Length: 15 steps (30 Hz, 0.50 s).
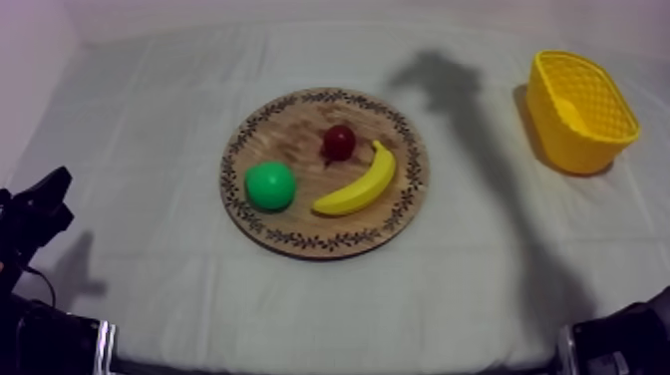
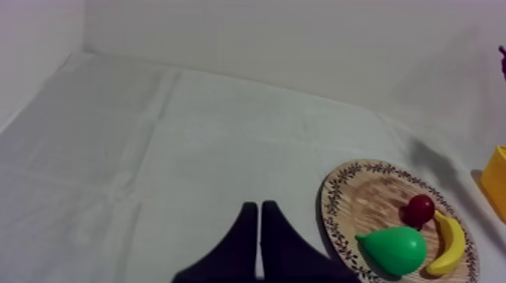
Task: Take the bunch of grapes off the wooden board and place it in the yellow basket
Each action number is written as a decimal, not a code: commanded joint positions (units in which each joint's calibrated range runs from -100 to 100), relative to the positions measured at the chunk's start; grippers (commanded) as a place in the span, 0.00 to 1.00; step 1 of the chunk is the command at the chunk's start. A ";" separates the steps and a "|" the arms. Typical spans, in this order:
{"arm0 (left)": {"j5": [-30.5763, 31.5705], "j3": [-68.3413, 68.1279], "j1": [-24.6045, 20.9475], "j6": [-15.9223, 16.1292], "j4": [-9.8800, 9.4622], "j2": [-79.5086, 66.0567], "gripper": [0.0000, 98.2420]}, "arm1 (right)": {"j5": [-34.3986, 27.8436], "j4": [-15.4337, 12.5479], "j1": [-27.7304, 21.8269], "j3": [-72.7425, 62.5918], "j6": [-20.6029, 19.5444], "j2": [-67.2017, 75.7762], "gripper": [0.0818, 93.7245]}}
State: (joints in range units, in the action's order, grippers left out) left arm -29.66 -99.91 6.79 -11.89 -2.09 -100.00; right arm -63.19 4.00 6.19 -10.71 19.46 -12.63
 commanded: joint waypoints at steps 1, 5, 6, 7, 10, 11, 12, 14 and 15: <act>-0.01 0.02 -0.02 0.00 0.01 0.00 0.00 | 1.89 0.21 -2.32 6.39 -1.34 3.22 0.33; -0.01 0.02 -0.02 0.00 0.01 0.00 0.00 | 4.80 1.09 -5.28 12.04 -3.86 6.52 0.32; -0.01 0.02 -0.02 0.00 0.01 0.00 0.00 | 5.55 1.36 -5.97 13.39 -4.63 7.16 0.32; -0.01 0.02 -0.02 0.00 0.01 0.00 0.00 | 6.34 1.65 -6.65 14.74 -5.48 7.70 0.32; -0.01 0.02 -0.02 0.00 0.01 0.00 0.00 | 9.09 3.05 -8.54 18.94 -8.52 8.88 0.33; -0.01 0.02 -0.02 0.00 0.01 0.00 0.00 | 9.98 3.58 -9.10 20.32 -9.51 9.09 0.33; -0.01 0.02 -0.02 0.00 0.01 0.00 0.00 | 10.80 4.10 -9.63 21.66 -10.45 9.23 0.34; -0.01 0.02 -0.02 0.00 0.01 0.00 0.00 | 12.24 5.07 -10.63 24.11 -12.22 9.34 0.34; -0.01 0.02 -0.02 0.00 0.01 0.00 0.00 | 12.87 5.49 -11.11 25.18 -13.08 9.28 0.34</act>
State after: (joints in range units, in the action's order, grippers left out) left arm -29.66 -99.91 6.79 -11.89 -2.09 -100.00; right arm -50.95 9.15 -4.24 12.35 8.71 -3.24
